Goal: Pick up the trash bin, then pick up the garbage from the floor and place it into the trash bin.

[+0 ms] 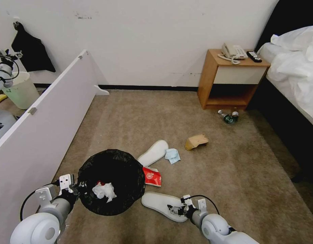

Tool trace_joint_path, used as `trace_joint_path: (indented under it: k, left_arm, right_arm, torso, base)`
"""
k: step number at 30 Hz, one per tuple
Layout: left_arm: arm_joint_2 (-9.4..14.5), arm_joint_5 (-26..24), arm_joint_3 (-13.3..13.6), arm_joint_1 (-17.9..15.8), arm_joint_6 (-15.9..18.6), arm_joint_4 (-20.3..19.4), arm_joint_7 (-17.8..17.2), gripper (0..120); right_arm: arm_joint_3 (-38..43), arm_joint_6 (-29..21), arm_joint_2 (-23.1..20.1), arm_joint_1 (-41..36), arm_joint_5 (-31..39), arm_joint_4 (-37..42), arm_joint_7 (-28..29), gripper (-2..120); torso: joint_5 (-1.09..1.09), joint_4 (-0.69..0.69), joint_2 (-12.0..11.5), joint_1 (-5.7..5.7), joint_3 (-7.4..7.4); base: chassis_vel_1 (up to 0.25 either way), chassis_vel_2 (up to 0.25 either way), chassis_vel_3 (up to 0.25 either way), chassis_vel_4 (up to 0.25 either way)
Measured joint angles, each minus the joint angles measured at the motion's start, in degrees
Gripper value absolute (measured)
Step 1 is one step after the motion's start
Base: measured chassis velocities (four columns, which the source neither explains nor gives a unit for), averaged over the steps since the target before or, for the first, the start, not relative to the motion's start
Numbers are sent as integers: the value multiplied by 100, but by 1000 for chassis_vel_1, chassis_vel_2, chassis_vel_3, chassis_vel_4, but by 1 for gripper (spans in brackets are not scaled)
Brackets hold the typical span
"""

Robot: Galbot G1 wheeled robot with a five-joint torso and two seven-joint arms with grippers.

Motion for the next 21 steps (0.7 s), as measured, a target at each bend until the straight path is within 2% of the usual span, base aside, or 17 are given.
trace_joint_path:
  k: [1, 8, 14, 17, 20, 21]
  left_arm:
    - [0, -3, 14, -14, 0, 0, -3, 1]
    - [-13, -6, 42, -40, 0, 0, -18, 1]
    - [-91, 54, 60, -5, 0, -45, -24, 1]
    - [-97, 61, 52, 2, 0, -51, -27, 1]
    - [-119, 85, 47, 8, 0, -71, -32, 1]
    - [-119, 85, 47, 8, 0, -71, -32, 1]
  right_arm:
    - [0, -2, -14, -2, 12, 3, 0, 76]
    - [7, -6, -60, -41, 47, 47, -6, 64]
    - [5, -23, -123, -139, 84, 205, -2, 42]
    - [1, -31, -150, -152, 112, 249, 22, 38]
    - [-46, -69, -233, -174, 198, 486, 123, 21]
    - [-46, -69, -233, -174, 198, 486, 123, 21]
  torso:
    - [4, 1, 0, 0, 0]
    - [8, 2, -2, 0, 2]
    - [10, 5, -3, 1, 2]
    - [11, 5, -4, 1, 3]
    - [10, 5, -4, 1, 3]
    - [10, 5, -4, 1, 3]
  base:
    - [0, 0, 0, 0]
    - [0, 0, 0, 0]
    - [0, 0, 0, 0]
    - [0, 0, 0, 0]
    - [0, 0, 0, 0]
    - [0, 0, 0, 0]
